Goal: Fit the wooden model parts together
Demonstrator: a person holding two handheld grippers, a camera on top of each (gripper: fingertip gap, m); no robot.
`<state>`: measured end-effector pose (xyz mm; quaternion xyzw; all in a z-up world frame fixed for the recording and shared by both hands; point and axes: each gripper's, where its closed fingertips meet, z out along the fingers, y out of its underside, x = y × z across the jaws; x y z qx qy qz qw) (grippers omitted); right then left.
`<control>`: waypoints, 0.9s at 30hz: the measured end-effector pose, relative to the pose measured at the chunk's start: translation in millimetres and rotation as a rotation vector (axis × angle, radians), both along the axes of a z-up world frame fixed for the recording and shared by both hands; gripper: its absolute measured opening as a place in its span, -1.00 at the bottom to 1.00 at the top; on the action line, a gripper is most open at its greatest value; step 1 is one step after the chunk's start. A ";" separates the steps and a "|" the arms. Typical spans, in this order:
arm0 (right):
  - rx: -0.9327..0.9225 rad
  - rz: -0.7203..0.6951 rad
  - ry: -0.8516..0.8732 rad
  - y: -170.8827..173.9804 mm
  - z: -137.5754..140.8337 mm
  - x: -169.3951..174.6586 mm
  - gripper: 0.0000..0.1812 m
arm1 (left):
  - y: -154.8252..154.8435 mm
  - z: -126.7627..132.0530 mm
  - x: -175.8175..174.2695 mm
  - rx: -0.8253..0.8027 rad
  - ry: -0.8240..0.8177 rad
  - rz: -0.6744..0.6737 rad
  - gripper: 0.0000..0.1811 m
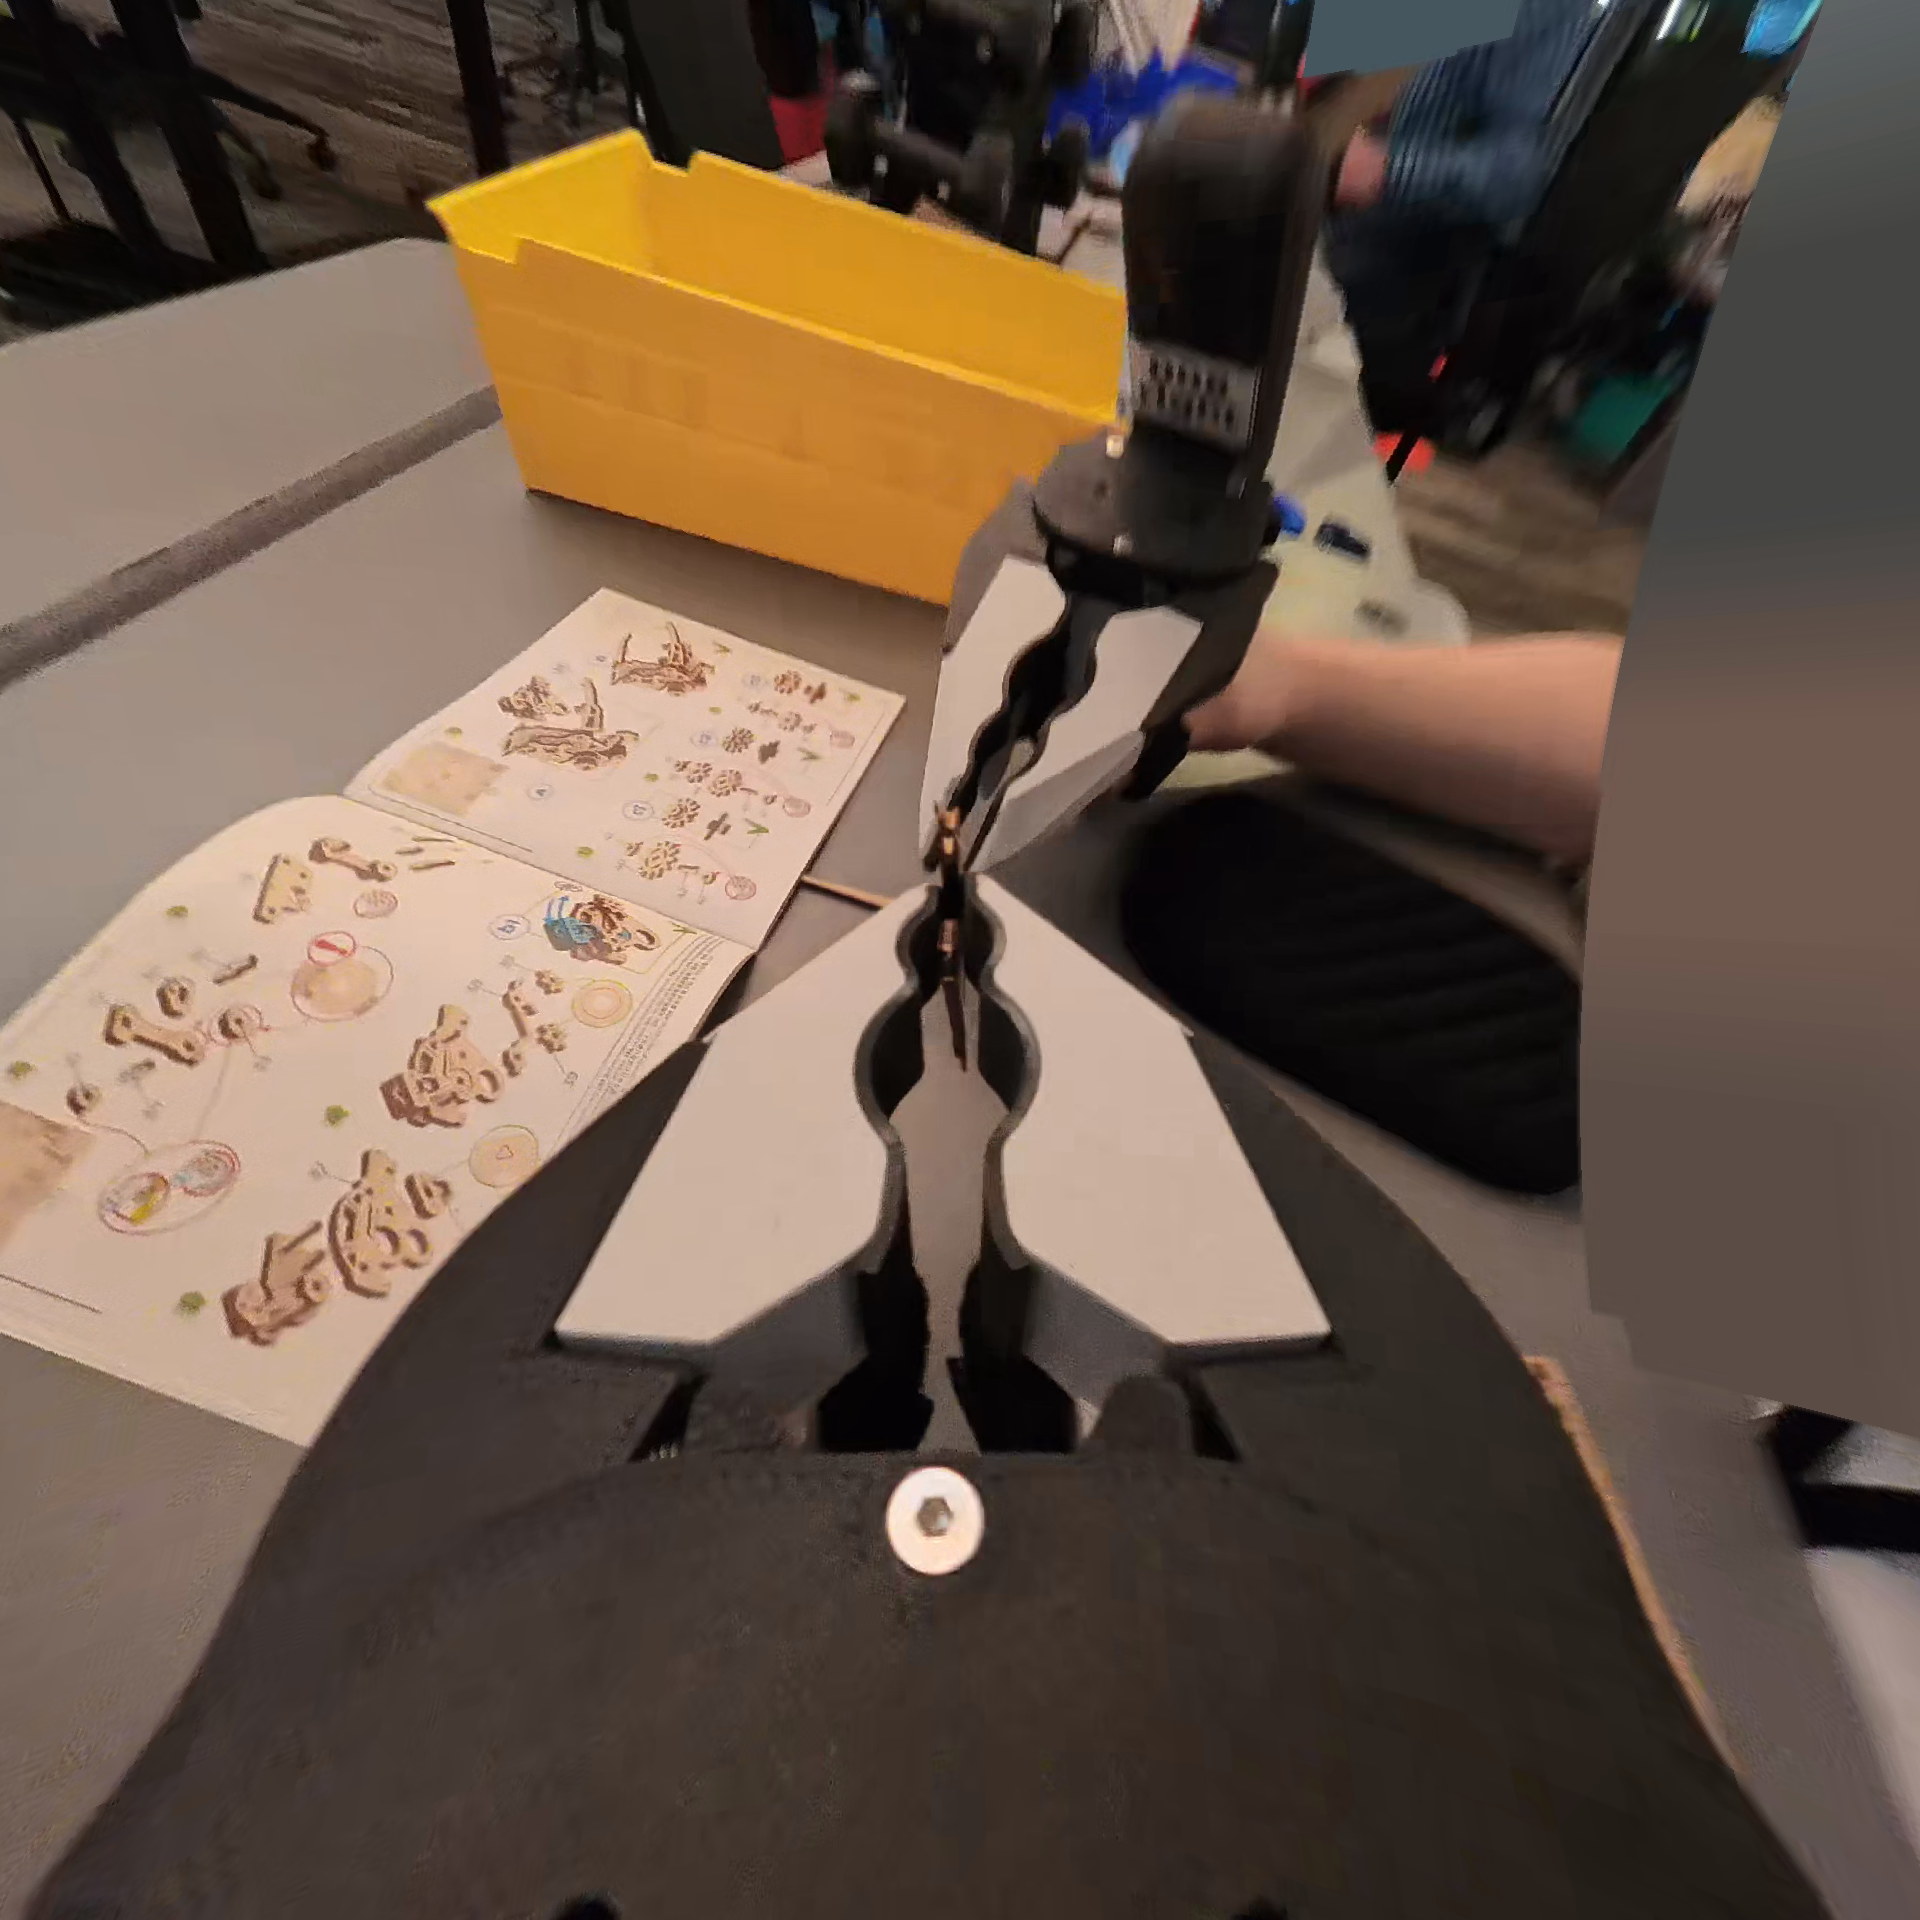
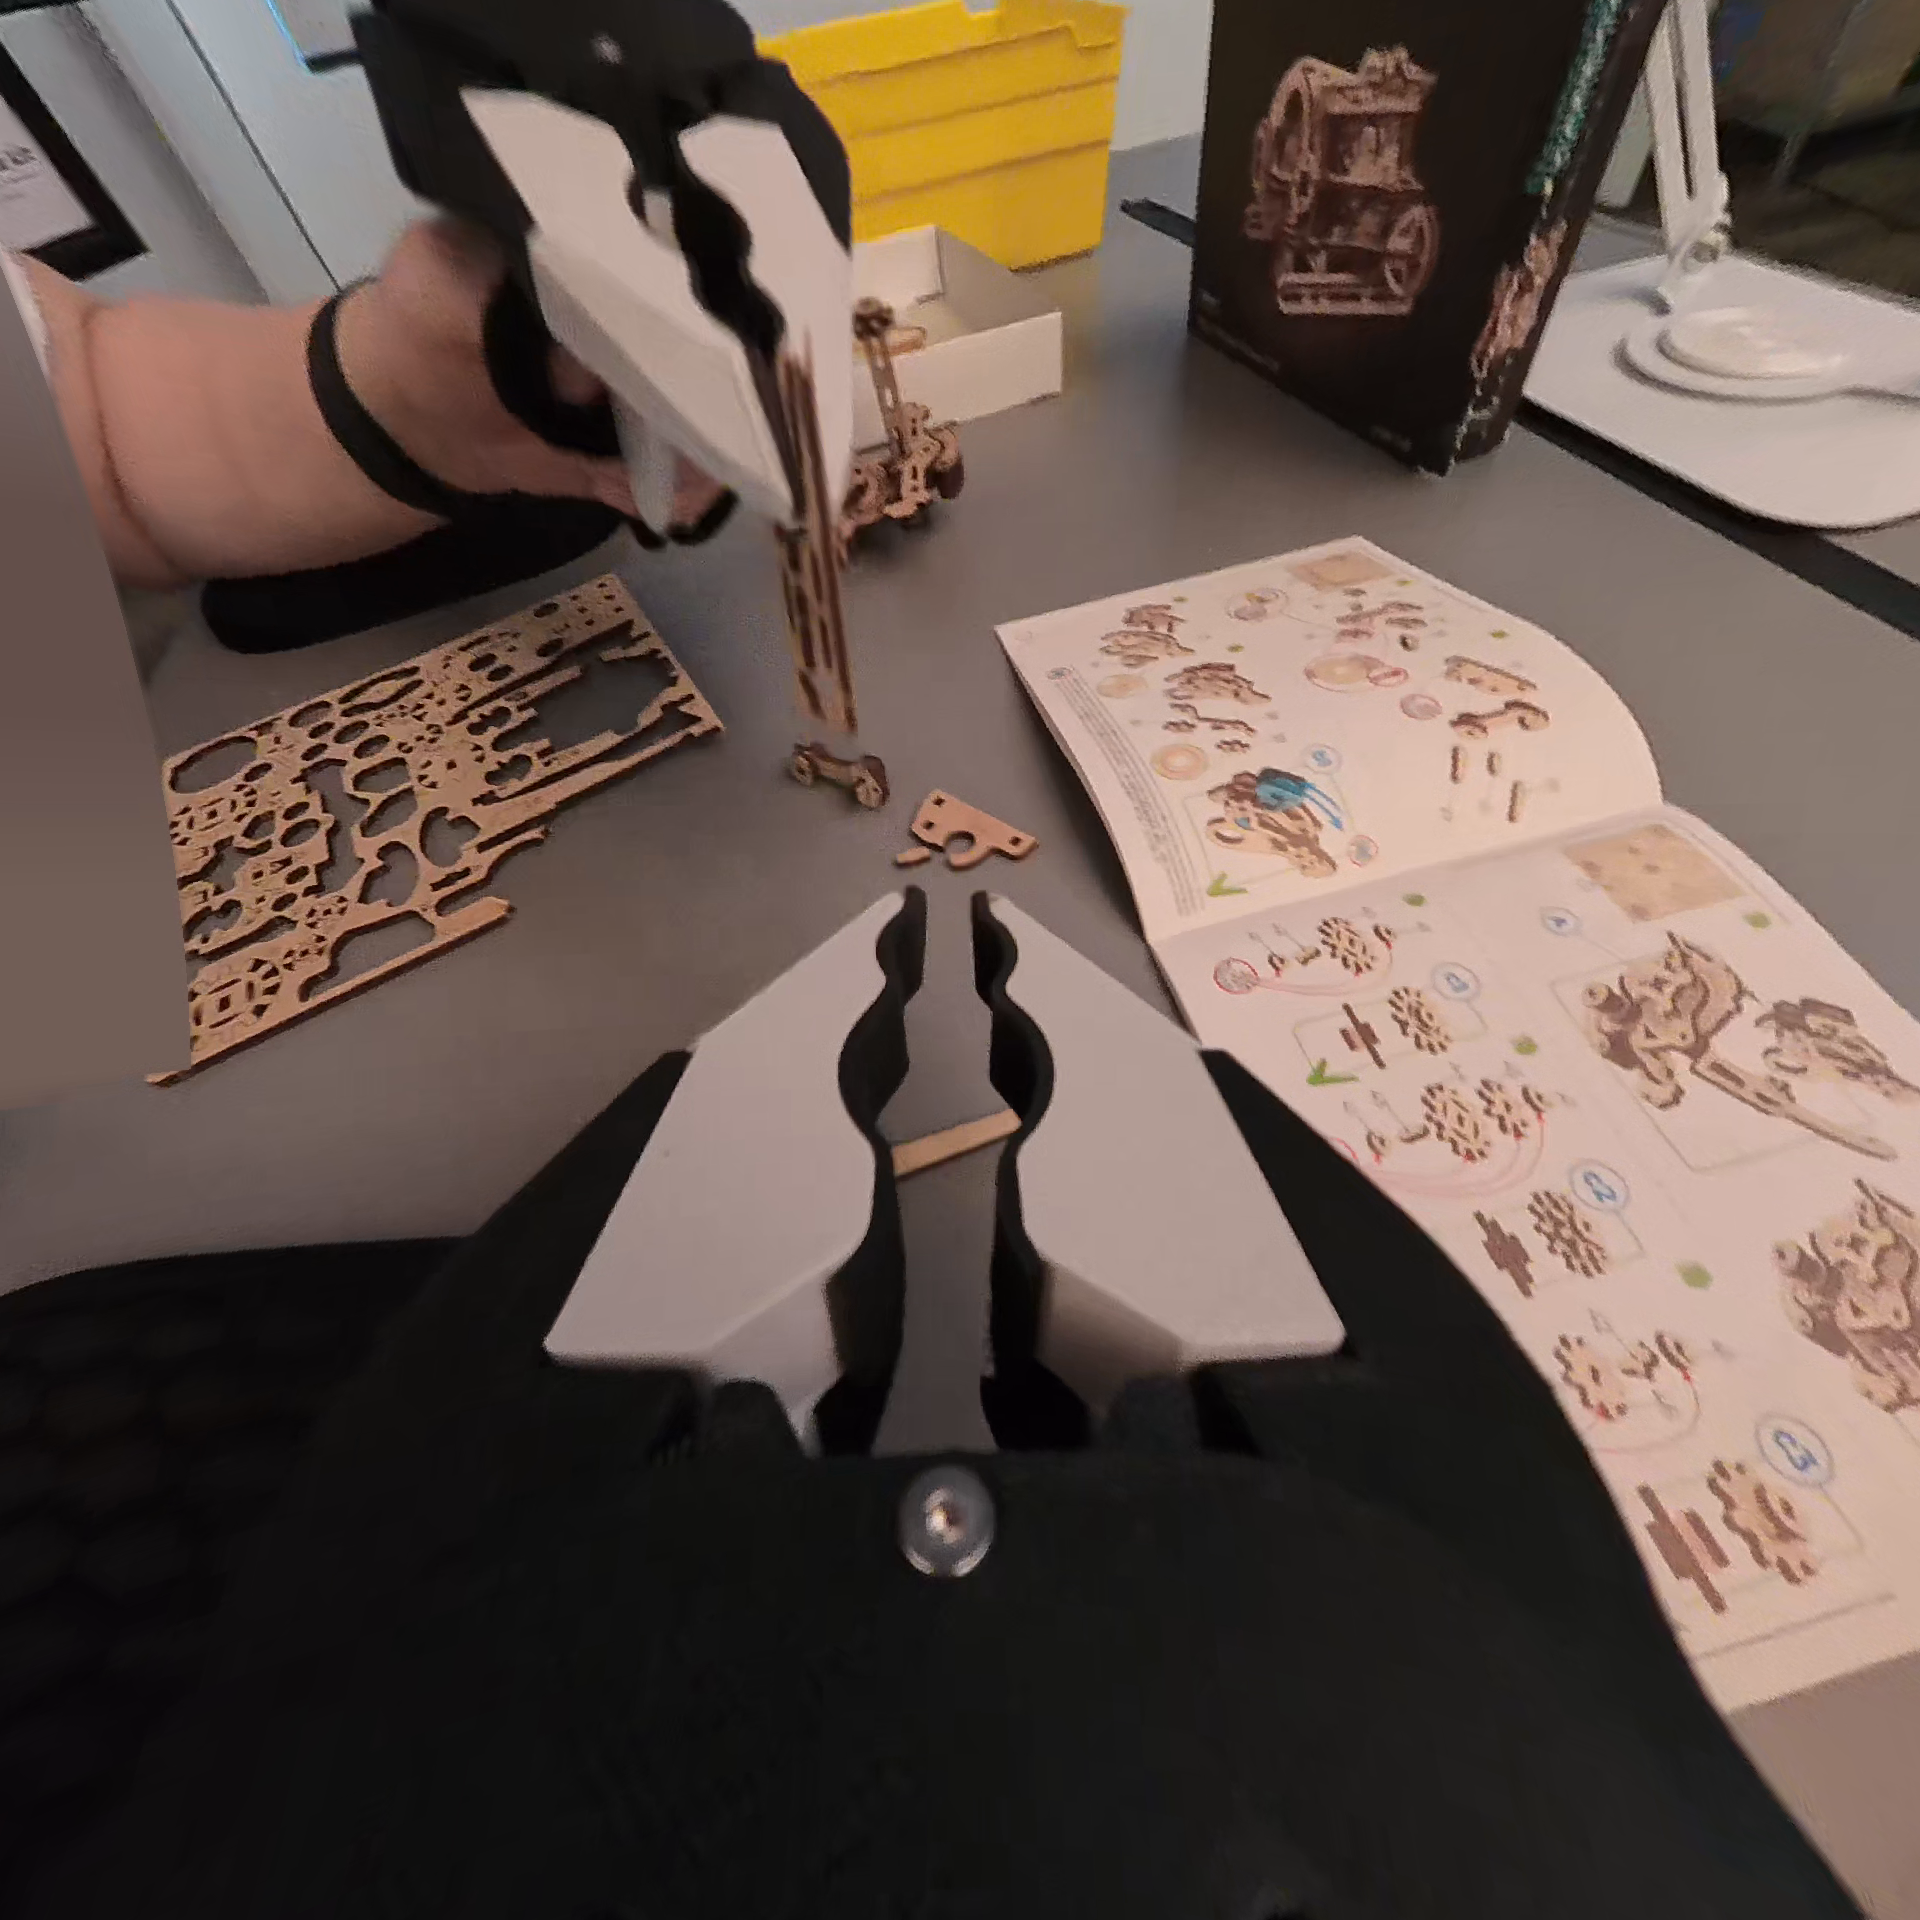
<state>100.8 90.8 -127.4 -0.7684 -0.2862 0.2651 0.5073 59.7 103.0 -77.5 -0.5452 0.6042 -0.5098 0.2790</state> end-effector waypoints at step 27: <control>-0.206 -0.034 -0.235 15.5 -49.0 10.5 -0.99 | 20.3 -2.9 -2.2 -0.174 0.006 -0.007 -1.00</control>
